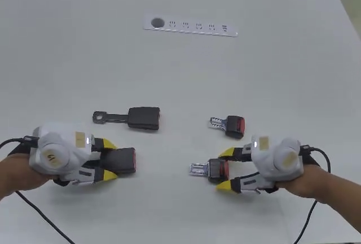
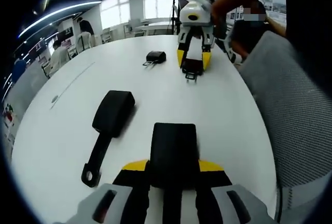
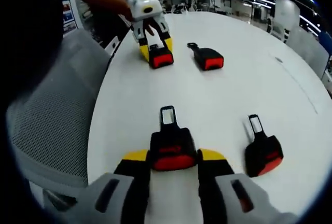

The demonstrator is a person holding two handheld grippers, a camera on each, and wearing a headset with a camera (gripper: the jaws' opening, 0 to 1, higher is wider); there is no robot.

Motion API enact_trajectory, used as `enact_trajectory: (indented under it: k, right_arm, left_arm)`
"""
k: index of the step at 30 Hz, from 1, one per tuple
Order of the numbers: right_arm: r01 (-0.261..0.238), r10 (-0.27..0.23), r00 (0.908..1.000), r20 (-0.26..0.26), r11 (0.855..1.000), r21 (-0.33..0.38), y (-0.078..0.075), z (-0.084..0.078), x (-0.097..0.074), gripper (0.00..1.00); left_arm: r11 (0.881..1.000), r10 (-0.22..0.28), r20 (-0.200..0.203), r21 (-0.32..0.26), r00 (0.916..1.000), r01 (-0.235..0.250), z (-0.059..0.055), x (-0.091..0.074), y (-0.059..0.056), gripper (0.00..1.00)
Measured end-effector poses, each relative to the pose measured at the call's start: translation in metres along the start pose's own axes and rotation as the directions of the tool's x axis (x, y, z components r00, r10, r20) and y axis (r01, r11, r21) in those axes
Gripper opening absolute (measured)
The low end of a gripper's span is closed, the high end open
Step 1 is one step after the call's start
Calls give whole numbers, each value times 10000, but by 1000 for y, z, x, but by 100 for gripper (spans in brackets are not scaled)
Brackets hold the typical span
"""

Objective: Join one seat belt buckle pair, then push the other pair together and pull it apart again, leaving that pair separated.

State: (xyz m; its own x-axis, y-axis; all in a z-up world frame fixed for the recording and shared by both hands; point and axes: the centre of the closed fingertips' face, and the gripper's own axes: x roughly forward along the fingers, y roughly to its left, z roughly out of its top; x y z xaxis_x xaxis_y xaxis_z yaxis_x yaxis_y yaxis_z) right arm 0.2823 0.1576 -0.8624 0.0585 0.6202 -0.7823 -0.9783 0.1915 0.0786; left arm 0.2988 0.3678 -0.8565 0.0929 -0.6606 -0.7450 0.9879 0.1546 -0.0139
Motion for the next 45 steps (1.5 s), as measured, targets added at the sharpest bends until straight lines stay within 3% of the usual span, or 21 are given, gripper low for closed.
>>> enact_trajectory:
  k: [7, 21, 38, 45]
  right_arm:
    - [-482, 468, 9986, 260, 9973, 557, 2, 1, -2, 36]
    - [-404, 397, 9991, 152, 9978, 519, 3, 6, 2, 35]
    - [-335, 322, 9989, 348, 9987, 385, -1, 39, 28, 35]
    - [-488, 477, 9961, 742, 9987, 125, 2, 64, 45, 35]
  left_arm:
    - [9975, -366, -262, 591, 9990, 381, -1, 0, 0, 35]
    - [9932, -596, -825, 953, 9948, 674, 2, -1, -3, 34]
    - [9914, -667, -1066, 1052, 9921, 779, 3, 0, -4, 34]
    - [9903, -671, -1206, 1130, 9904, 808, 2, -1, -4, 34]
